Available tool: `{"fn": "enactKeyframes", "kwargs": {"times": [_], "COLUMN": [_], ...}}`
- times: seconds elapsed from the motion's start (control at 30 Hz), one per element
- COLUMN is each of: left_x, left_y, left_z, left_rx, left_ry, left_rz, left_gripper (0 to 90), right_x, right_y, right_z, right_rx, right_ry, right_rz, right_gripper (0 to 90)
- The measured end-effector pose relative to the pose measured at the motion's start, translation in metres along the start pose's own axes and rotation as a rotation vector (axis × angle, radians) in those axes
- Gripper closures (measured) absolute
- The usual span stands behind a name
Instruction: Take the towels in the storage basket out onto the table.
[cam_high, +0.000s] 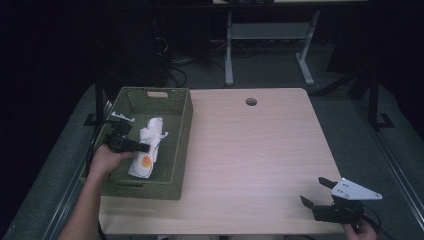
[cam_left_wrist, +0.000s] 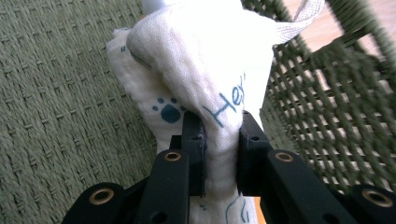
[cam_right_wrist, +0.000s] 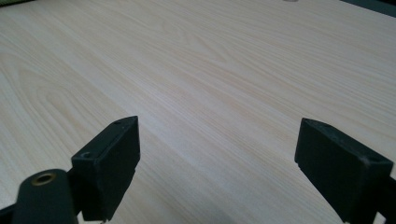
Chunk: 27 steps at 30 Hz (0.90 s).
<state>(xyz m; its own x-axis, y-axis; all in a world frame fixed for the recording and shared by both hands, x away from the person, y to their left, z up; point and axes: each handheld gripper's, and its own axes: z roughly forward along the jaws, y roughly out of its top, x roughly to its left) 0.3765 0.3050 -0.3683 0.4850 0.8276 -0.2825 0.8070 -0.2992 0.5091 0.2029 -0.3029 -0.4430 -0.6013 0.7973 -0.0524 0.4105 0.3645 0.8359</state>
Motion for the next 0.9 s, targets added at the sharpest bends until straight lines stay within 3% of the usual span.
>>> {"fn": "enactKeyframes", "kwargs": {"times": [0.2, 0.27, 0.9], "left_x": [0.004, 0.004, 0.008], "left_y": [-0.004, -0.004, -0.013], "left_z": [-0.007, -0.007, -0.033], "left_rx": [-0.042, -0.041, -0.164], "left_ry": [-0.037, -0.032, -0.155], "left_rz": [-0.036, -0.034, -0.077], "left_gripper": [77.1, 77.1, 77.0], "right_x": [0.0, 0.0, 0.002], "right_y": [0.0, 0.0, 0.001], "right_z": [0.001, 0.002, 0.002], "right_rx": [0.004, 0.006, 0.006], "right_ry": [0.004, 0.004, 0.007], "right_rz": [-0.003, -0.003, 0.002], "right_gripper": [13.8, 13.8, 13.8]}}
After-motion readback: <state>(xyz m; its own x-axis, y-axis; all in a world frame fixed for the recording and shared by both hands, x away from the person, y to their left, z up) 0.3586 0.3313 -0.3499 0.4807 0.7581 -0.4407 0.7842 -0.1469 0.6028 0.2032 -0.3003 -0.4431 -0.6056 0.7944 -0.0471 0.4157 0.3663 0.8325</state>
